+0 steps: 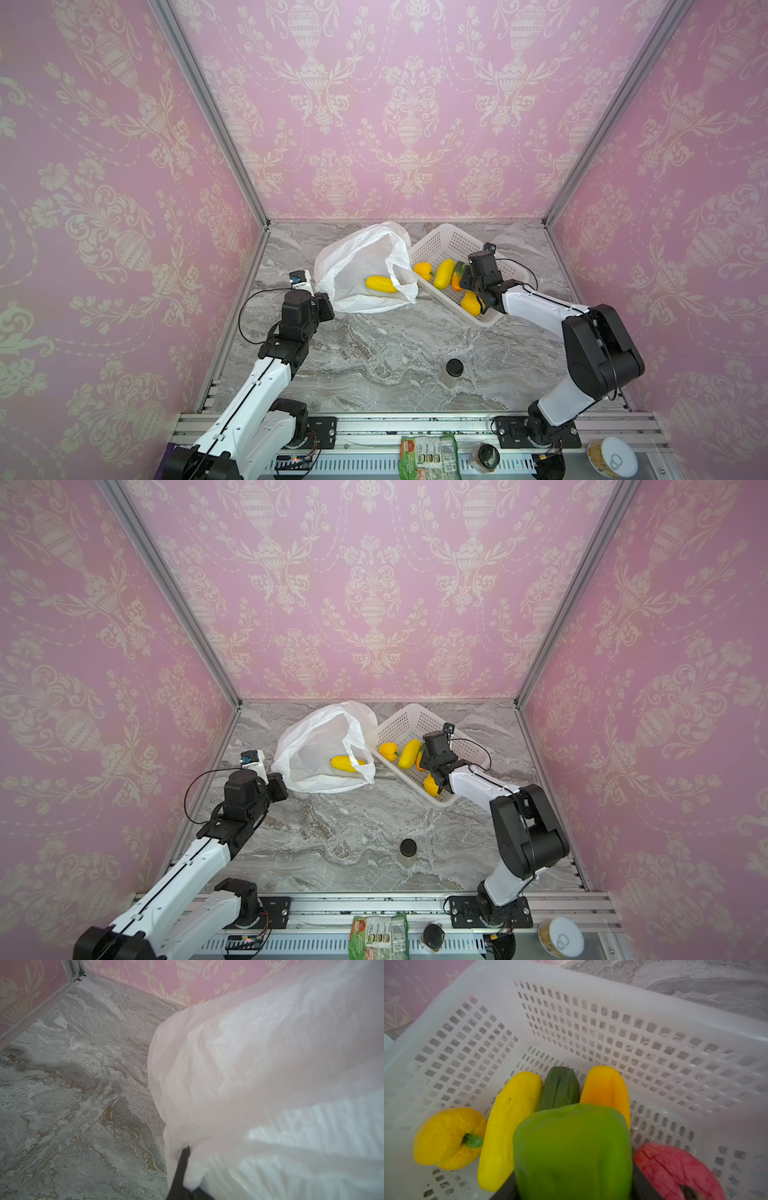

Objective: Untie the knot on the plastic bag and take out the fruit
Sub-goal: 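Carry the green pepper over the basket and open the right gripper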

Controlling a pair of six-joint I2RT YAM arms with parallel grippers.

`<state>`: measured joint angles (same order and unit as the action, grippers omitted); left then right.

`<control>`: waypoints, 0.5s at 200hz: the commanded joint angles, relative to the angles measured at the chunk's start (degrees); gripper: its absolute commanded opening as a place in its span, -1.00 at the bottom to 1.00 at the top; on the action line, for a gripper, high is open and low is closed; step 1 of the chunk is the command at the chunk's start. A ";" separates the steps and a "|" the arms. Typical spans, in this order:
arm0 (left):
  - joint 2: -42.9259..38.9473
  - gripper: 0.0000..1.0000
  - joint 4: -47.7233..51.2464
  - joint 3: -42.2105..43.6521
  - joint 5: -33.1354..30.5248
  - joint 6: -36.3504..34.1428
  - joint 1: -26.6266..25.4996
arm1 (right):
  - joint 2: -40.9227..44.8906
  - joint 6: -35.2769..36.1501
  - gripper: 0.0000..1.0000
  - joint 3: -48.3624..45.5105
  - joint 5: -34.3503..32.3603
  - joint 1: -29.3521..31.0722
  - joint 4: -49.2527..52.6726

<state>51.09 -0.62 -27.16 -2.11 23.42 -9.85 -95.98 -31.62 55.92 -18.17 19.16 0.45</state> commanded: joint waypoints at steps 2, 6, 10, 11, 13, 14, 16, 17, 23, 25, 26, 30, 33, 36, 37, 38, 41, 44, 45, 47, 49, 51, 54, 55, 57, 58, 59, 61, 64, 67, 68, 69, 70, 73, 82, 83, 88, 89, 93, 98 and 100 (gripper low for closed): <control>-0.90 -1.00 0.71 -0.02 -1.21 0.40 0.54 | -3.41 -1.38 -0.76 5.02 2.17 -0.74 3.08; -0.94 -1.00 0.63 0.11 -1.17 0.40 0.53 | -4.31 -1.22 -0.73 5.68 2.37 -0.83 3.41; -0.99 -1.00 0.62 0.18 -1.20 0.40 0.61 | -4.94 -1.16 -0.69 6.03 2.35 -0.87 3.75; -0.99 -1.00 0.58 0.18 -1.22 0.40 0.57 | -5.10 -1.08 -0.68 6.21 2.35 -0.88 3.76; -0.99 -1.00 0.55 0.20 -1.23 0.40 0.56 | -5.40 -0.99 -0.66 6.48 2.31 -0.92 3.99; -0.99 -1.00 0.50 0.23 -1.27 0.40 0.55 | -5.55 -0.95 -0.65 6.61 2.38 -0.94 4.10; -0.93 -1.00 0.46 0.21 -1.31 0.40 0.58 | -5.89 -0.94 -0.61 6.80 2.40 -0.96 4.27; -0.92 -1.00 0.50 0.24 -1.31 0.40 0.60 | -6.02 -0.96 -0.60 6.86 2.38 -1.01 4.33; -0.75 -1.00 0.37 0.24 -1.37 0.40 0.60 | -6.69 -0.87 -0.52 7.53 2.42 -1.12 4.70; -0.71 -1.00 0.36 0.26 -1.40 0.40 0.57 | -6.92 -0.94 -0.49 7.69 2.44 -1.13 4.80; -0.68 -1.00 0.36 0.22 -1.36 0.40 0.59 | -6.97 -0.97 -0.48 7.74 2.44 -1.14 4.81; -0.52 -1.00 0.28 0.27 -1.26 0.40 0.58 | -7.26 -0.98 -0.43 7.87 2.44 -1.16 4.90; -0.43 -1.00 0.27 0.22 -1.17 0.40 0.59 | -7.40 -1.06 -0.39 7.96 2.52 -1.22 4.83; -0.32 -1.00 0.27 0.26 -1.01 0.40 0.55 | -7.38 -1.10 -0.34 7.83 2.57 -1.23 4.71; -0.30 -1.00 0.27 0.22 -1.03 0.40 0.54 | -7.38 -1.13 -0.33 7.82 2.59 -1.23 4.63; -0.30 -1.00 0.27 0.20 -1.00 0.40 0.53 | -7.38 -1.15 -0.31 7.76 2.61 -1.23 4.55; -0.22 -1.00 0.27 0.11 -0.86 0.40 0.54 | -7.33 -1.18 -0.24 7.67 2.73 -1.23 4.33; -0.20 -1.00 0.32 0.05 -0.81 0.40 0.61 | -7.23 -1.12 -0.17 7.45 2.91 -1.18 3.97; -0.20 -1.00 0.34 0.02 -0.80 0.40 0.61 | -7.17 -1.19 -0.14 7.36 2.94 -1.21 3.87; -0.20 -1.00 0.35 0.05 -0.73 0.40 0.59 | -7.02 -1.24 -0.10 7.21 3.00 -1.22 3.66; -0.20 -1.00 0.42 0.01 -0.64 0.40 0.59 | -6.91 -1.23 -0.03 7.19 3.09 -1.23 3.55; -0.27 -1.00 0.44 -0.04 -0.71 0.40 0.57 | -6.75 -1.25 0.01 6.99 3.20 -1.23 3.30; -0.29 -1.00 0.47 -0.08 -0.70 0.40 0.59 | -6.49 -1.10 0.11 6.67 3.31 -1.23 3.07; -0.33 -1.00 0.55 -0.09 -0.75 0.40 0.60 | -6.41 -1.13 0.15 6.62 3.36 -1.23 3.07; -0.37 -1.00 0.54 -0.09 -0.71 0.38 0.59 | -6.23 -1.16 0.21 6.47 3.37 -1.23 2.94; -0.42 -1.00 0.54 -0.09 -0.80 0.34 0.61 | -6.19 -1.12 0.24 6.48 3.39 -1.23 2.87; -0.44 -1.00 0.58 -0.13 -0.79 0.33 0.61 | -6.08 -1.10 0.27 6.39 3.44 -1.23 2.84; -0.50 -1.00 0.61 -0.14 -0.79 0.34 0.59 | -5.86 -1.11 0.32 6.33 3.46 -1.23 2.75; -0.61 -1.00 0.62 -0.10 -0.82 0.35 0.58 | -5.50 -1.01 0.39 6.11 3.46 -1.23 2.68; -0.78 -1.00 0.62 -0.10 -0.88 0.32 0.60 | -5.19 -0.92 0.45 5.95 3.55 -1.23 2.63; -0.75 -1.00 0.62 -0.09 -0.88 0.31 0.61 | -5.05 -0.87 0.47 5.86 3.52 -1.23 2.68; -0.83 -1.00 0.62 -0.09 -0.92 0.31 0.57 | -4.98 -0.84 0.49 5.82 3.51 -1.23 2.65; -0.82 -1.00 0.62 -0.05 -0.90 0.36 0.59 | -4.90 -0.74 0.50 5.80 3.46 -1.23 2.68; -0.85 -1.00 0.62 -0.02 -0.97 0.36 0.57 | -4.49 -0.58 0.55 5.63 3.41 -1.23 2.64; -0.99 -1.00 0.45 0.20 -1.11 0.40 0.60 | -3.23 -0.10 0.67 5.05 2.79 -1.23 2.63; -0.99 -1.00 0.45 0.19 -1.17 0.40 0.56 | -3.06 -0.06 0.68 4.93 2.75 -1.23 2.58; -0.99 -1.00 0.36 0.26 -1.20 0.40 0.58 | -2.29 0.10 0.74 4.51 2.41 -1.23 2.32; -0.99 -1.00 0.36 0.26 -1.17 0.40 0.56 | -2.11 0.12 0.75 4.35 2.38 -1.23 2.21; -0.91 -1.00 0.29 0.28 -1.09 0.40 0.59 | -1.48 0.30 0.79 3.84 2.35 -1.18 1.73; -0.87 -1.00 0.29 0.31 -0.95 0.46 0.59 | -0.62 0.57 0.82 3.01 2.34 -1.23 0.88; -0.83 -1.00 0.32 0.27 -0.90 0.52 0.59 | -0.32 0.65 0.83 2.67 2.33 -1.23 0.52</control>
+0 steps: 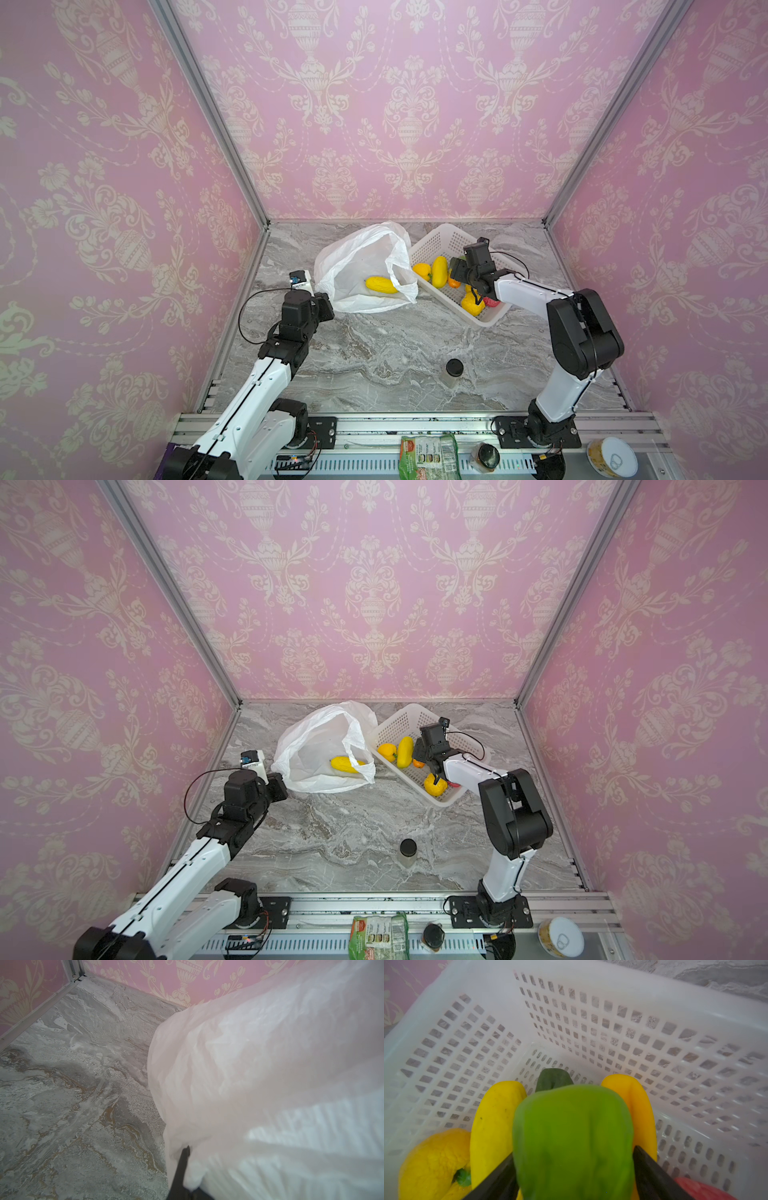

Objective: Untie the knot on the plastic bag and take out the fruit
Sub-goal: 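Carry the green pepper over the basket and open the right gripper, then move the right gripper back toward the bag mouth over the last yellow fruit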

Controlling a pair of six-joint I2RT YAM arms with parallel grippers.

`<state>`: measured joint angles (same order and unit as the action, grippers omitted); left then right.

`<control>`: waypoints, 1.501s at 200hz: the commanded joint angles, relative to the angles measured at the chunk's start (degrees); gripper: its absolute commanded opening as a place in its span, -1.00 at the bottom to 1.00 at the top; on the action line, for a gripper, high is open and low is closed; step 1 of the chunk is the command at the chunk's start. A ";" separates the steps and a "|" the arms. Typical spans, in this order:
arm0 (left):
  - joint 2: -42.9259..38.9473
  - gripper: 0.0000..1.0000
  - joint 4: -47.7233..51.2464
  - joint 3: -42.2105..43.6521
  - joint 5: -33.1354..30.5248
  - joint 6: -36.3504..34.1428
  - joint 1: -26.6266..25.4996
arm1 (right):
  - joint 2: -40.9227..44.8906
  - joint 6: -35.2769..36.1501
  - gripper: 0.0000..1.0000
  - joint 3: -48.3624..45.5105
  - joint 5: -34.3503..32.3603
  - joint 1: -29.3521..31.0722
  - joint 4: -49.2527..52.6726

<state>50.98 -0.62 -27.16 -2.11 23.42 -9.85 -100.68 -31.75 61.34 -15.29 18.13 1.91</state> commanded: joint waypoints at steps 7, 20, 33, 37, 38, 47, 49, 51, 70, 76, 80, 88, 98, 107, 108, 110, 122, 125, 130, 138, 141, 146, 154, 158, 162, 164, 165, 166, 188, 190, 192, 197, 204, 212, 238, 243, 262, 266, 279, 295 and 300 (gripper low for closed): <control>-0.63 -1.00 0.40 0.24 -0.60 0.49 0.60 | 5.60 0.89 0.85 -3.98 -0.47 -0.22 -1.99; -0.79 -1.00 0.58 0.18 -0.37 0.49 0.59 | 8.26 1.05 0.88 -6.10 0.15 -0.11 -3.80; -1.36 -1.00 0.62 0.23 -0.49 0.49 0.61 | 11.35 1.53 0.88 -8.18 0.35 0.14 -5.21; -1.48 -1.00 0.62 0.25 -0.53 0.49 0.60 | 12.37 1.70 0.89 -8.78 0.12 0.35 -5.41; -1.49 -1.00 0.62 0.26 -0.53 0.49 0.61 | 12.62 1.74 0.88 -8.87 0.02 0.38 -5.47; -1.60 -1.00 0.39 0.58 -0.60 0.57 0.60 | 15.27 2.40 0.88 -9.78 -0.47 0.75 -5.66; -1.59 -1.00 0.34 0.56 -0.68 0.57 0.59 | 15.65 2.57 0.88 -10.11 -0.61 0.85 -5.77; -1.54 -1.00 0.31 0.56 -0.68 0.62 0.57 | 16.32 2.74 0.88 -10.28 -0.75 1.01 -5.93; -0.89 -1.00 0.18 0.49 -0.21 0.57 0.57 | 20.94 5.22 0.75 -13.33 -1.32 2.91 -9.56; -0.73 -1.00 0.18 0.43 0.12 0.57 0.59 | 22.02 6.05 0.69 -14.21 -1.29 3.55 -10.90; -0.78 -1.00 0.18 0.38 0.33 0.57 0.56 | 22.40 6.42 0.65 -14.53 -1.36 3.88 -11.62; -0.86 -1.00 0.39 0.32 0.60 0.61 0.60 | 22.27 6.74 0.55 -14.48 -1.64 4.14 -11.75; -1.37 -1.00 0.60 0.31 0.57 0.57 0.56 | 20.80 5.90 0.42 -13.17 -2.41 4.02 -9.90; -1.88 -1.00 0.62 0.58 0.32 0.66 0.61 | 18.51 5.08 0.29 -11.31 -3.06 3.66 -7.66; -2.00 -1.00 0.62 0.60 0.25 0.66 0.57 | 18.20 4.92 0.28 -11.10 -3.07 3.62 -7.38; -2.06 -1.00 0.62 0.65 0.22 0.66 0.61 | 17.64 4.63 0.26 -10.75 -3.08 3.46 -6.95; -2.46 -1.00 0.45 1.05 -0.20 0.75 0.55 | 14.30 3.20 0.12 -9.02 -2.56 2.31 -5.49; -2.50 -1.00 0.45 1.15 -0.10 0.75 0.61 | 13.52 2.84 0.07 -8.87 -2.38 2.04 -5.44; -2.63 -1.00 0.53 1.23 0.10 0.83 0.61 | 12.37 2.39 0.02 -8.66 -2.07 1.45 -5.89; -2.81 -1.00 0.63 1.19 0.50 0.84 0.62 | 10.31 1.78 -0.01 -8.49 -1.42 0.68 -6.76; -2.88 -1.00 0.65 1.14 0.59 0.79 0.61 | 9.46 1.51 -0.02 -8.33 -0.99 0.34 -7.00; -3.05 -1.00 0.73 1.17 0.71 0.84 0.57 | 8.14 1.15 -0.02 -7.93 -0.43 -0.24 -7.35; -3.32 -1.00 0.93 1.18 0.54 0.84 0.62 | 6.11 0.70 -0.04 -6.76 1.25 -1.08 -7.45; -3.50 -1.00 0.92 1.20 0.46 0.84 0.55 | 5.00 0.56 -0.06 -6.02 2.34 -1.40 -7.48; -3.60 -1.00 0.93 1.18 0.26 0.84 0.55 | 3.96 0.56 -0.07 -5.04 3.37 -1.72 -7.45; -3.67 -1.00 0.90 1.28 0.26 0.84 0.54 | 3.53 0.55 -0.07 -4.55 3.74 -1.77 -7.32; -3.68 -1.00 0.89 1.26 0.22 0.84 0.58 | 3.24 0.59 -0.07 -4.29 3.89 -1.82 -7.30; -3.69 -1.00 0.85 1.29 0.20 0.84 0.60 | 3.01 0.61 -0.07 -4.03 4.10 -1.84 -7.20; -3.05 -1.00 0.56 1.31 0.13 0.84 0.62 | -1.41 1.81 -0.11 1.72 6.93 -1.79 -5.22; -2.90 -1.00 0.50 1.27 0.23 0.84 0.62 | -1.72 1.89 -0.11 2.02 7.09 -1.78 -5.22; -2.84 -1.00 0.46 1.20 0.26 0.84 0.57 | -2.00 1.94 -0.11 2.46 7.33 -1.78 -5.25; -2.52 -1.00 0.45 1.18 0.27 0.84 0.56 | -2.58 2.08 -0.11 3.41 7.75 -1.78 -5.02; -2.25 -1.00 0.45 0.99 0.50 0.84 0.59 | -3.09 2.04 -0.10 4.47 8.32 -1.76 -4.79; -2.12 -1.00 0.62 0.85 0.46 0.75 0.54 | -3.16 1.97 -0.10 5.23 9.06 -1.60 -4.63; -2.46 -1.00 0.64 0.65 -0.48 0.57 0.59 | 2.34 3.63 0.10 2.19 7.58 1.03 -6.47; -2.34 -1.00 0.58 0.63 -0.62 0.57 0.57 | 4.20 4.63 0.13 1.06 6.93 1.93 -7.25; -1.15 -1.00 -0.19 0.64 -0.52 0.49 0.54 | 12.71 9.93 0.21 -4.19 2.93 7.24 -10.54; -0.76 -1.00 -0.32 0.54 -0.14 0.49 0.56 | 14.47 11.01 0.21 -5.31 2.12 8.55 -11.38; 0.32 -1.00 -0.42 0.14 0.76 0.49 0.57 | 20.15 15.73 0.19 -8.78 0.61 13.50 -14.56; 1.04 -1.00 -0.28 -0.18 1.46 0.55 0.58 | 25.49 22.93 0.16 -11.59 -1.28 20.92 -17.54; 1.10 -1.00 -0.30 -0.14 1.45 0.53 0.55 | 26.58 24.93 0.13 -11.81 -1.72 23.29 -17.68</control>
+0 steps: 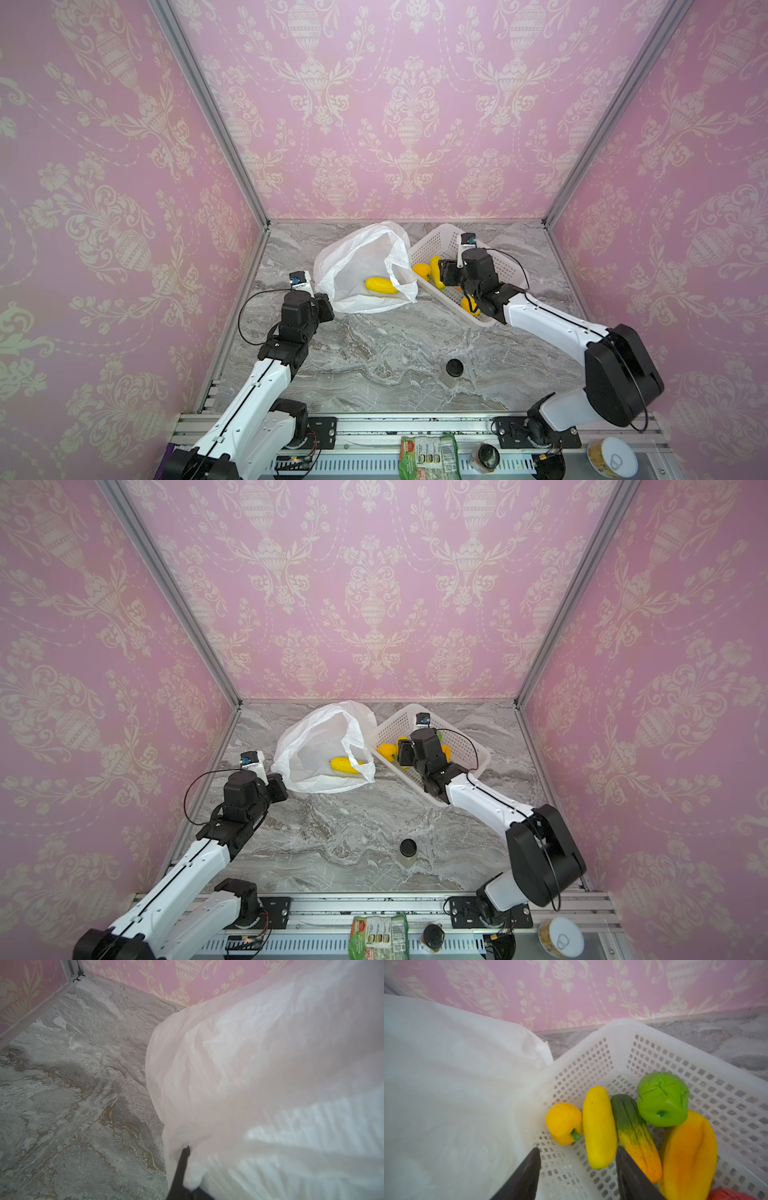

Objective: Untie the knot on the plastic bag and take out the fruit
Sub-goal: 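Move the right gripper back toward the bag mouth over the last yellow fruit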

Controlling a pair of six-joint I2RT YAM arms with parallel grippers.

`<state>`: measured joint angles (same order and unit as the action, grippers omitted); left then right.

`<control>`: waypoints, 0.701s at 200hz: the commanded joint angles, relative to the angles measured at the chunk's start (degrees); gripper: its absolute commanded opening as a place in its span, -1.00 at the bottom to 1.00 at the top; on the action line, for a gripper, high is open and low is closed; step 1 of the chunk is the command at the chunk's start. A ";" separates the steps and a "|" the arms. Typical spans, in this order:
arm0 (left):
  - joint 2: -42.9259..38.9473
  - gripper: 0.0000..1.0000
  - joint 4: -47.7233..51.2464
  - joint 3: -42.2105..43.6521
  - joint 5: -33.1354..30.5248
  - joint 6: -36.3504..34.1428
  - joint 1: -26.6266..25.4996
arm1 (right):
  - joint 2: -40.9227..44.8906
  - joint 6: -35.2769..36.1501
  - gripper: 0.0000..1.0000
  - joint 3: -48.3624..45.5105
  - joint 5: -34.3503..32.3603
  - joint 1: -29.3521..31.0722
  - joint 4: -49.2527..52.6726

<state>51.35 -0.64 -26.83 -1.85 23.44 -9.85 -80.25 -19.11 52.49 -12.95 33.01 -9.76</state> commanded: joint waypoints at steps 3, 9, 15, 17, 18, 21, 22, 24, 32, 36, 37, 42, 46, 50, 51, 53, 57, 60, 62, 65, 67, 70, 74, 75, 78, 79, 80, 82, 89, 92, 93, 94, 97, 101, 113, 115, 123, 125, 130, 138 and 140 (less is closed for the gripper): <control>0.70 -1.00 -0.40 -0.39 1.26 0.61 0.61 | 6.62 13.82 0.11 -2.93 -4.26 9.78 -6.09; 0.63 -1.00 -0.62 -0.20 1.27 0.69 0.62 | 7.21 16.23 0.09 -2.73 -4.22 12.44 -6.02; 0.55 -1.00 -0.75 0.10 1.23 0.73 0.60 | 7.25 18.28 0.08 -2.30 -3.96 14.67 -5.72; 0.51 -1.00 -0.78 0.17 1.19 0.79 0.55 | 7.18 18.86 0.08 -2.17 -3.80 15.56 -5.60; 0.42 -1.00 -0.77 0.14 1.17 0.81 0.58 | 7.11 19.08 0.08 -2.02 -3.73 15.97 -5.48; 0.37 -1.00 -0.76 0.24 1.17 0.77 0.60 | 6.91 19.94 0.07 -1.70 -3.38 17.12 -5.33; 0.31 -1.00 -0.76 0.26 1.20 0.84 0.61 | 6.75 20.19 0.07 -1.65 -3.30 17.45 -5.21; 0.30 -1.00 -0.76 0.19 1.25 0.89 0.62 | 6.48 20.66 0.07 -1.31 -3.13 18.14 -5.08; 0.03 -1.00 -0.51 0.33 1.60 0.98 0.53 | 4.90 22.43 0.07 0.30 -2.63 20.57 -3.96; -0.15 -1.00 -0.42 0.38 1.78 1.02 0.58 | 4.00 23.22 0.06 1.39 -2.50 21.60 -3.26; -0.22 -1.00 -0.37 0.38 1.81 1.05 0.60 | 3.63 23.41 0.06 1.65 -2.47 21.84 -3.08; -0.54 -1.00 -0.09 0.37 1.85 1.08 0.56 | 1.92 24.22 0.05 3.15 -2.51 23.08 -2.05; -0.86 -1.00 0.15 0.54 1.85 1.07 0.56 | 0.50 24.75 0.04 4.54 -2.52 23.80 -0.95; -1.19 -1.00 0.20 0.54 1.85 1.08 0.60 | -1.18 25.24 0.01 6.08 -2.56 24.36 0.24; -1.27 -1.00 0.20 0.59 1.85 1.08 0.61 | -1.60 25.30 0.01 6.46 -2.49 24.46 0.39; -1.48 -1.00 0.27 0.63 1.65 1.08 0.57 | -2.42 25.52 0.00 7.09 -2.42 24.66 1.13; -1.86 -1.00 0.33 0.71 1.49 1.08 0.59 | -4.09 25.72 -0.03 8.74 -2.17 25.04 2.42; -2.07 -1.00 0.34 0.88 1.36 1.08 0.60 | -5.43 25.85 -0.05 9.79 -1.75 25.27 3.42; -2.23 -1.00 0.35 0.90 1.26 1.12 0.55 | -6.32 25.98 -0.06 10.61 -1.43 25.37 4.13; -2.43 -1.00 0.38 1.09 1.16 1.15 0.61 | -7.35 26.00 -0.07 12.08 -1.10 25.45 5.12; -2.58 -1.00 0.38 1.17 1.02 1.16 0.55 | -8.40 25.91 -0.07 12.89 -0.71 25.48 5.88; -2.74 -1.00 0.37 1.23 0.91 1.17 0.53 | -9.81 25.84 -0.09 13.88 -0.32 25.50 6.99; -2.83 -1.00 0.30 1.38 0.84 1.29 0.54 | -11.37 25.73 -0.11 16.68 0.33 25.45 8.28; -2.83 -1.00 0.30 1.36 0.82 1.32 0.58 | -11.92 25.72 -0.12 17.21 0.49 25.44 8.80; -2.90 -1.00 0.29 1.41 0.86 1.34 0.58 | -13.32 25.73 -0.14 18.48 0.77 25.47 9.97; -2.91 -1.00 0.25 1.42 0.91 1.34 0.60 | -13.78 25.72 -0.15 18.90 0.80 25.49 10.26; -2.92 -1.00 0.23 1.42 0.94 1.34 0.61 | -14.18 25.71 -0.16 19.28 0.85 25.46 10.54; -2.92 -1.00 0.21 1.54 0.90 1.41 0.55 | -14.99 25.73 -0.17 19.97 0.98 25.46 11.14; -2.84 -1.00 0.12 1.58 1.22 1.43 0.59 | -17.52 25.80 -0.20 22.13 1.08 25.45 12.78; -2.78 -1.00 0.07 1.59 1.48 1.43 0.55 | -18.96 25.84 -0.22 22.96 0.74 25.51 13.29; -2.77 -1.00 0.05 1.64 1.49 1.48 0.54 | -19.37 25.82 -0.22 23.12 0.61 25.52 13.46; -2.76 -1.00 0.00 1.67 1.49 1.50 0.53 | -19.70 25.80 -0.23 23.50 0.49 25.52 13.59; -2.67 -1.00 0.03 1.59 1.60 1.52 0.56 | -20.77 25.77 -0.24 24.17 0.19 25.45 14.05; -2.59 -1.00 0.01 1.61 1.79 1.52 0.55 | -22.06 25.70 -0.25 25.40 -0.51 25.37 14.61; -2.49 -1.00 0.04 1.52 1.92 1.52 0.62 | -25.74 25.29 -0.26 28.31 -0.98 24.85 16.48; -2.53 -1.00 0.03 1.54 1.87 1.50 0.64 | -26.23 25.21 -0.27 28.88 -0.86 24.74 16.98; -2.63 -1.00 0.06 1.44 1.68 1.52 0.61 | -28.23 24.28 -0.28 30.88 -0.33 23.90 18.71; -2.65 -1.00 0.06 1.48 1.70 1.52 0.66 | -28.70 24.05 -0.29 31.44 -0.17 23.67 19.12; -2.66 -1.00 0.03 1.58 1.57 1.52 0.64 | -29.62 23.56 -0.30 32.51 0.50 23.06 20.01; -2.66 -1.00 -0.10 1.65 1.63 1.61 0.66 | -31.03 22.64 -0.31 33.84 1.60 22.00 21.20; -2.66 -1.00 -0.18 1.66 1.59 1.61 0.58 | -31.33 22.50 -0.31 34.07 1.89 21.76 21.43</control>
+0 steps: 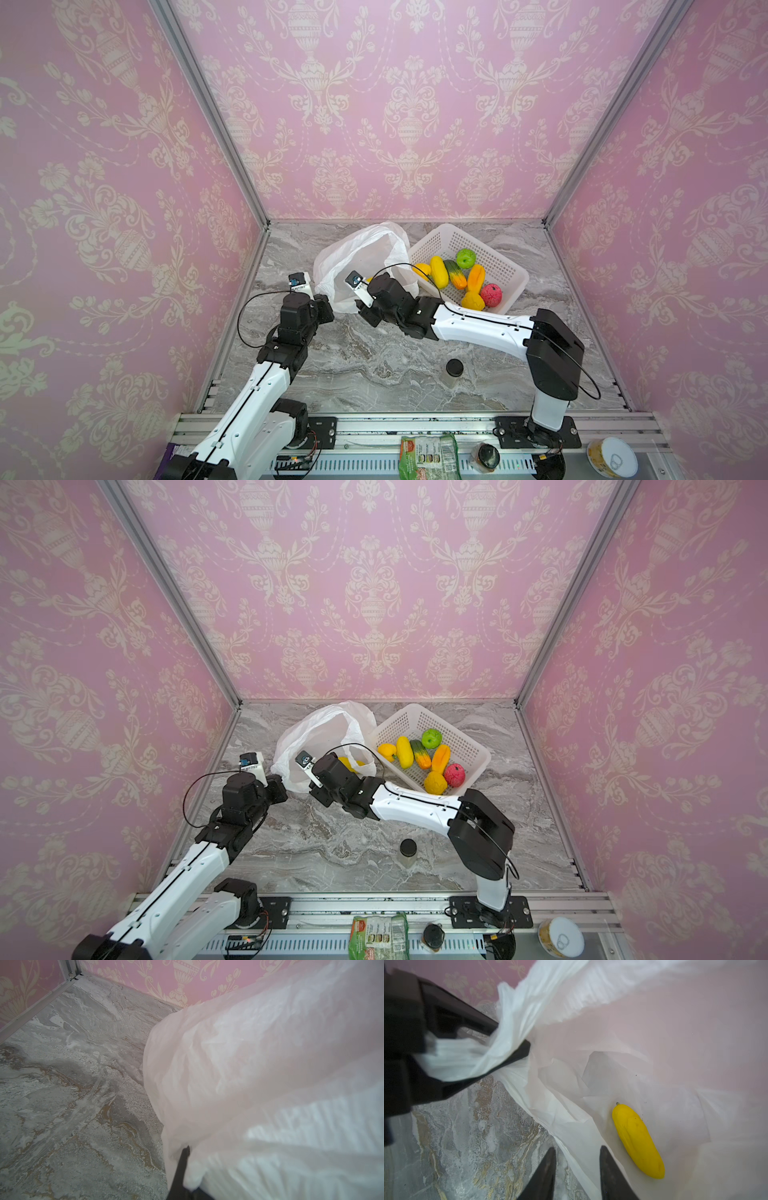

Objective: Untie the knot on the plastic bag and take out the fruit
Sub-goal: 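Move the right gripper back toward the bag mouth over the last yellow fruit, then close the right gripper on the yellow mango-shaped fruit in the bag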

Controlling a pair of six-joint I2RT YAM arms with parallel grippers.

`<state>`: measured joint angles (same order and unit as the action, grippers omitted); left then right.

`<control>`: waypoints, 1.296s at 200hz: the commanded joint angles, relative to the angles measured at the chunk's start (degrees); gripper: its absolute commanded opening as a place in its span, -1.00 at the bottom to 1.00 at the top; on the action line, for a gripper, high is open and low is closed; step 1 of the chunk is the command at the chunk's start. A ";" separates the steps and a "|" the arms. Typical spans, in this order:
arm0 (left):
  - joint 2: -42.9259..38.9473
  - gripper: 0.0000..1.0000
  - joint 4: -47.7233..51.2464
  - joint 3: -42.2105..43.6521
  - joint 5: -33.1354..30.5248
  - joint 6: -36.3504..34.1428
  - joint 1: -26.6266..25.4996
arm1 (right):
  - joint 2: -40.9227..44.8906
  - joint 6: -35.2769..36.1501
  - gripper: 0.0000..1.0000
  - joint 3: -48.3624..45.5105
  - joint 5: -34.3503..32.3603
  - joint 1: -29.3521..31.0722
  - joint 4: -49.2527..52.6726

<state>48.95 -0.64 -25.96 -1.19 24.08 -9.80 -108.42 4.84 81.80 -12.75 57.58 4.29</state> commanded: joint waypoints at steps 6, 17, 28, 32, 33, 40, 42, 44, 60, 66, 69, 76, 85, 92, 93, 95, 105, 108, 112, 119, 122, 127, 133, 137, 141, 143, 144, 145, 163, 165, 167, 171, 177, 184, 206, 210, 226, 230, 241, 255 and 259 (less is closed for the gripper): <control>-0.24 -1.00 -0.30 0.82 1.00 0.95 0.60 | -3.93 -1.82 -0.31 5.22 2.23 -3.45 7.86; -0.11 -1.00 -0.40 0.88 1.19 0.97 0.60 | -5.03 -1.85 -0.31 5.41 1.88 -4.34 7.93; -0.08 -1.00 -0.41 0.78 1.29 0.97 0.60 | -6.40 -1.55 -0.31 5.62 1.39 -4.96 7.81; -0.17 -1.00 -0.37 0.78 1.25 0.87 0.60 | -6.88 -1.52 -0.31 5.77 1.21 -5.23 7.91; -0.17 -1.00 -0.34 0.80 1.22 0.88 0.59 | -7.02 -1.51 -0.31 5.84 1.18 -5.26 7.92; -0.33 -1.00 -0.19 0.63 1.10 0.80 0.61 | -7.80 -1.50 -0.31 6.31 0.99 -5.67 8.26; -0.41 -1.00 -0.16 0.57 1.04 0.80 0.65 | -8.06 -1.55 -0.30 6.45 0.98 -5.82 8.38; -0.43 -1.00 -0.08 0.56 0.93 0.80 0.55 | -8.35 -1.51 -0.28 6.69 1.04 -5.99 8.54; -0.61 -1.00 -0.14 0.65 0.57 0.75 0.65 | -10.27 -2.09 -0.14 8.91 1.06 -7.04 10.31; -0.61 -1.00 -0.18 0.74 0.61 0.80 0.65 | -11.22 -2.15 -0.09 9.99 0.96 -7.42 11.22; -0.61 -1.00 -0.24 0.79 0.69 0.79 0.61 | -11.61 -2.12 -0.06 10.49 0.84 -7.62 11.60; -0.61 -1.00 -0.30 0.76 0.87 0.80 0.63 | -12.47 -2.03 0.02 11.55 0.52 -8.03 12.23; -0.65 -1.00 -0.32 0.83 1.01 0.80 0.63 | -13.83 -1.89 0.12 13.10 -0.23 -8.50 12.93; -0.77 -1.00 -0.16 0.74 1.06 0.80 0.63 | -14.90 -1.88 0.17 14.52 -0.64 -8.86 13.90; -0.78 -1.00 -0.15 0.74 1.04 0.80 0.60 | -15.07 -1.91 0.17 14.66 -0.67 -8.88 14.08; -0.83 -1.00 -0.08 0.78 0.98 0.73 0.65 | -15.48 -1.89 0.18 15.09 -0.71 -9.06 14.38; -1.10 -1.00 0.02 0.73 0.81 0.63 0.61 | -17.01 -2.03 0.22 17.53 -1.09 -9.43 16.12; -1.13 -1.00 0.03 0.68 0.77 0.62 0.55 | -17.30 -2.09 0.25 18.12 -1.31 -9.54 16.46; -1.22 -1.00 0.10 0.69 0.68 0.56 0.60 | -17.85 -2.16 0.29 18.74 -1.40 -9.73 16.93; -1.31 -1.00 0.07 0.64 0.53 0.58 0.64 | -18.59 -2.49 0.38 19.70 -1.28 -10.05 17.52; -1.36 -1.00 -0.04 0.71 0.57 0.61 0.66 | -18.85 -2.59 0.42 20.00 -1.24 -10.24 17.78; -1.24 -1.00 -0.12 0.78 0.58 0.62 0.63 | -19.28 -3.00 0.46 20.55 -0.98 -10.57 18.16; -1.10 -1.00 -0.21 0.74 0.62 0.61 0.65 | -19.80 -3.33 0.49 21.24 -0.56 -10.99 18.60; -0.97 -1.00 -0.34 0.78 0.71 0.62 0.57 | -20.12 -3.62 0.50 21.48 -0.43 -11.27 18.80; -0.87 -1.00 -0.45 0.82 0.86 0.62 0.60 | -20.43 -3.86 0.51 21.79 -0.20 -11.60 18.90; -0.76 -1.00 -0.49 0.80 0.91 0.60 0.65 | -20.56 -4.03 0.52 21.95 -0.17 -11.68 18.95; -0.73 -1.00 -0.49 0.76 0.96 0.57 0.61 | -20.62 -4.08 0.52 21.97 -0.13 -11.78 18.93; -0.67 -1.00 -0.54 0.75 1.03 0.59 0.59 | -20.66 -4.15 0.52 22.03 -0.10 -11.78 18.96; -0.47 -1.00 -0.59 0.58 1.17 0.54 0.57 | -22.36 -5.33 0.54 23.82 0.92 -12.83 20.44; -0.51 -1.00 -0.54 0.52 1.16 0.49 0.60 | -22.60 -5.47 0.53 24.06 0.83 -12.91 20.65; -0.45 -1.00 -0.57 0.48 1.14 0.50 0.60 | -22.79 -5.57 0.54 24.27 0.85 -12.93 20.86; -0.49 -1.00 -0.55 0.47 1.01 0.53 0.62 | -23.23 -5.79 0.53 24.64 0.90 -13.05 21.33; -0.48 -1.00 -0.50 0.48 0.89 0.50 0.62 | -23.77 -5.97 0.54 25.10 0.81 -13.11 21.87; -0.44 -1.00 -0.63 0.47 0.74 0.53 0.61 | -24.39 -6.08 0.56 25.61 0.83 -13.22 22.44; 0.04 -1.00 -0.97 0.54 1.11 0.53 0.65 | -26.48 -5.98 0.61 26.51 0.72 -13.28 23.68; 0.11 -1.00 -1.02 0.56 1.19 0.52 0.62 | -26.84 -5.94 0.61 26.74 0.77 -13.31 23.79; 0.01 -1.00 -0.83 0.40 1.26 0.53 0.65 | -28.34 -6.39 0.54 28.34 0.93 -13.47 25.19; -0.06 -1.00 -0.77 0.38 1.20 0.45 0.66 | -28.50 -6.53 0.51 28.68 1.13 -13.46 25.54; -0.39 -1.00 -0.67 0.41 0.90 0.45 0.62 | -28.32 -6.67 0.41 28.82 2.12 -13.48 25.78; -0.46 -1.00 -0.79 0.49 0.59 0.43 0.63 | -27.45 -6.60 0.20 28.21 3.29 -13.46 25.34; -0.48 -1.00 -0.85 0.47 0.55 0.45 0.61 | -27.18 -6.58 0.14 28.00 3.47 -13.46 25.19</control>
<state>48.84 -0.86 -25.91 -0.56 24.08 -9.56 -135.72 -0.71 109.14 -11.20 43.90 26.81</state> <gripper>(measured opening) 0.046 0.634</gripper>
